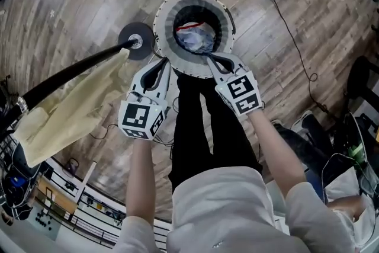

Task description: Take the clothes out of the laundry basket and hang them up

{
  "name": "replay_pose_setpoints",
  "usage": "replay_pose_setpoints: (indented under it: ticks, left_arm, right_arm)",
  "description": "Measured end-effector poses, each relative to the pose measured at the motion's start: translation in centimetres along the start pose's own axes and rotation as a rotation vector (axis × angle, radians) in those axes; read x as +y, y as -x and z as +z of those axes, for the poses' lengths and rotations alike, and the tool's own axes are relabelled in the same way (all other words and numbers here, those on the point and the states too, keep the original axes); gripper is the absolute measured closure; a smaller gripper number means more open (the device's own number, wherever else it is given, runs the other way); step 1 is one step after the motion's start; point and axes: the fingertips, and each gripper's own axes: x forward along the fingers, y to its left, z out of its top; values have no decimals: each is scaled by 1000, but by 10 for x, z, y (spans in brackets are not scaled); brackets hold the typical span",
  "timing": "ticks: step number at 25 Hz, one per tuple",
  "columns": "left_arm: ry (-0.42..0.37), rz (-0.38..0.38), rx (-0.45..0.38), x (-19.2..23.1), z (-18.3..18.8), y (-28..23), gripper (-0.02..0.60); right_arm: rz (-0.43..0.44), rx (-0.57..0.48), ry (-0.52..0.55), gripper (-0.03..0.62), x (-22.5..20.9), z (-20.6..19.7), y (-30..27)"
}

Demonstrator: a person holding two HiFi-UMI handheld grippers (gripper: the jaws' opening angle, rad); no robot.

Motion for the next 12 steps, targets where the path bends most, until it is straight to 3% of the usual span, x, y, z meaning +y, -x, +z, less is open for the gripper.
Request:
replay_pose_setpoints:
  ticks: [12]
  left_arm:
    - [30, -32, 86, 42, -76, -64, 549]
  right_arm:
    - [4, 107, -5, 583, -32, -52, -90]
